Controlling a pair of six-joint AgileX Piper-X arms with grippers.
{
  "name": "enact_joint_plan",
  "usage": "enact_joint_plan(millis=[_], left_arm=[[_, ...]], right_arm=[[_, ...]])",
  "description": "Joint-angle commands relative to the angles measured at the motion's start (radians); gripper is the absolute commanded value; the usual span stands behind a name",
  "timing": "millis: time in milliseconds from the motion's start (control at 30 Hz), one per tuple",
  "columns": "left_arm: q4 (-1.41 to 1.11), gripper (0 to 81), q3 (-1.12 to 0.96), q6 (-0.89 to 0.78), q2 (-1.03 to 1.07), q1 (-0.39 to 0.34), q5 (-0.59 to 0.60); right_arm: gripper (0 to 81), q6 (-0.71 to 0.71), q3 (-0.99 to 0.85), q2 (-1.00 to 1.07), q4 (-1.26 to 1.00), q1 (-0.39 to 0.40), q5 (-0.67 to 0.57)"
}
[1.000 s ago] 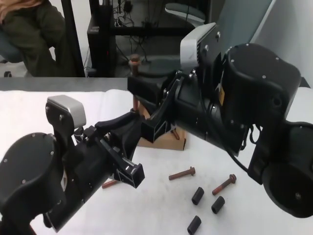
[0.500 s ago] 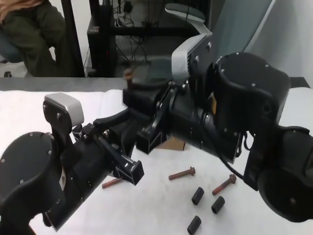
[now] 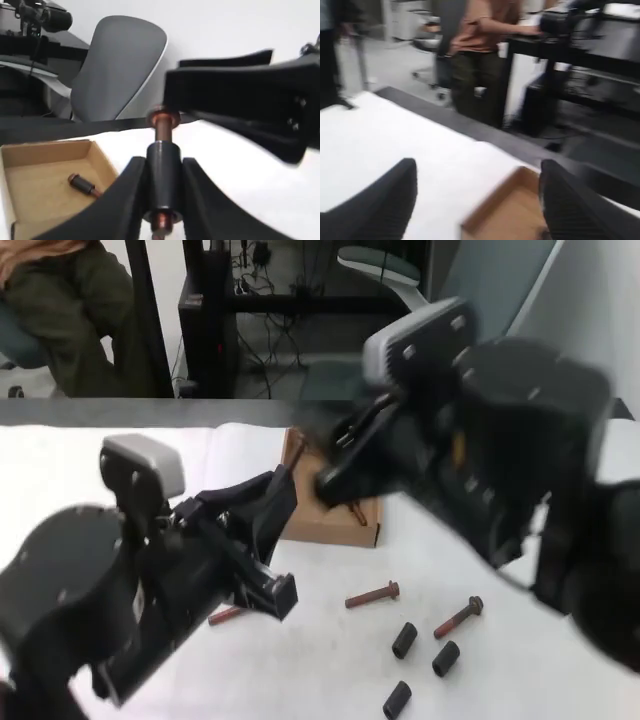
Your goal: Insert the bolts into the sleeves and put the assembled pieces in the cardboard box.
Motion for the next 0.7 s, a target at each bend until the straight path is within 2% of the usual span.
enact_joint_plan(millis=[0, 100, 200, 300, 433, 667], left_arm=[[0.181, 1.7, -0.110, 0.102, 0.015, 0.031, -0.015], [0.222, 1.7, -0.211, 0.183, 0.070, 0.054, -0.006], [0.221, 1.7, -0.296, 0.179, 0.137, 0.075, 0.052], [0.223, 1.7, -0.357, 0.162, 0.213, 0.074, 0.036], [0.236, 1.7, -0.461, 0.160, 0.368, 0.074, 0.045], [0.236, 1.7, -0.657, 0.092, 0.660, 0.072, 0.068]], right_arm=[[64.8, -0.088, -0.020, -0.094, 0.143, -0.062, 0.124], [64.8, -0.086, -0.020, -0.158, 0.198, -0.098, 0.142], [64.8, -0.104, -0.023, -0.226, 0.198, -0.132, 0.129], [64.8, -0.152, -0.032, -0.289, 0.213, -0.150, 0.142], [64.8, -0.129, -0.032, -0.356, 0.228, -0.155, 0.129], [64.8, -0.126, -0.032, -0.415, 0.408, -0.155, 0.104]])
